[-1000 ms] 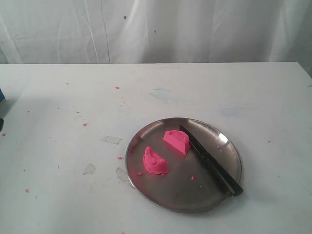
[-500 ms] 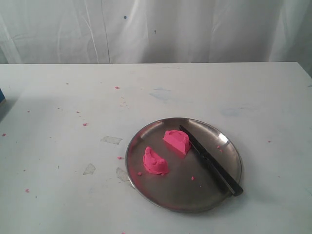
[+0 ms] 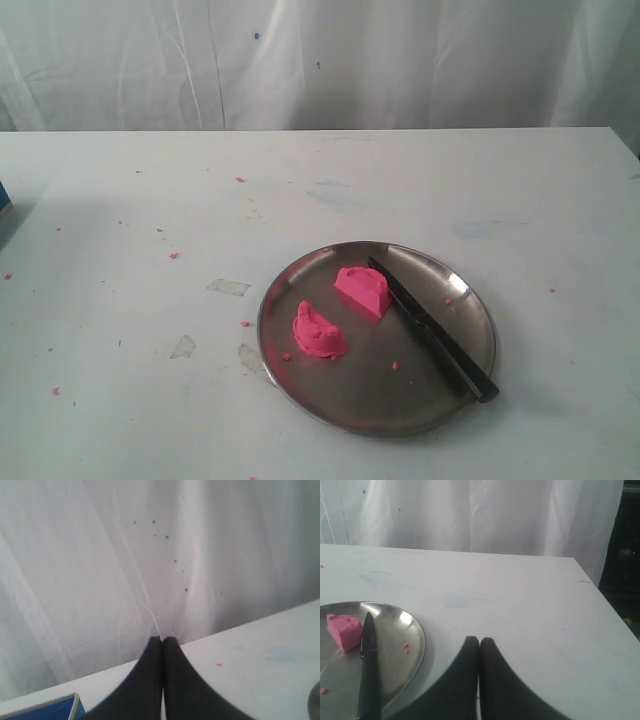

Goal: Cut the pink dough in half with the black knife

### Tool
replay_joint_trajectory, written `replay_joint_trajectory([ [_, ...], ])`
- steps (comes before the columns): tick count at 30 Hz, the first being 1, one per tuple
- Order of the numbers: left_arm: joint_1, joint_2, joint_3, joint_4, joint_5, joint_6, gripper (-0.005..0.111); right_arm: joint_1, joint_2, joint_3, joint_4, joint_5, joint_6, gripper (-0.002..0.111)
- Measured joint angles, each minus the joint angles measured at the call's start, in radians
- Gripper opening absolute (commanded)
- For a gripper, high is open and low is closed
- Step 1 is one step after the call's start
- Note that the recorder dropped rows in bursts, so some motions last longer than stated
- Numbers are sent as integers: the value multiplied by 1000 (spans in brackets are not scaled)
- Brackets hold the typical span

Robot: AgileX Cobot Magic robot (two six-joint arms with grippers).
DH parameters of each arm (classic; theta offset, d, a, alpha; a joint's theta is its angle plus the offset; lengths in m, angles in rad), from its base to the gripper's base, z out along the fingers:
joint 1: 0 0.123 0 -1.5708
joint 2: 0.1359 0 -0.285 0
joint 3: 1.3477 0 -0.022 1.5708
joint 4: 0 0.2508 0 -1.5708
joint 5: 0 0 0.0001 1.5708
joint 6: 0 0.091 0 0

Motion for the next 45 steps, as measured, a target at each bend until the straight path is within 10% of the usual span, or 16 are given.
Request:
replay_joint_trajectory([
  [17,9,-84,166,398,-152,-155,0,0,0,0,0,0,0,0],
  [25,30,-121,282,1097,-17,-1130,0,0,0,0,0,0,0,0],
  [33,39,-159,337,1096,276,-1170,0,0,0,0,0,0,0,0],
  [45,42,-158,337,1096,245,-1148,0,0,0,0,0,0,0,0],
])
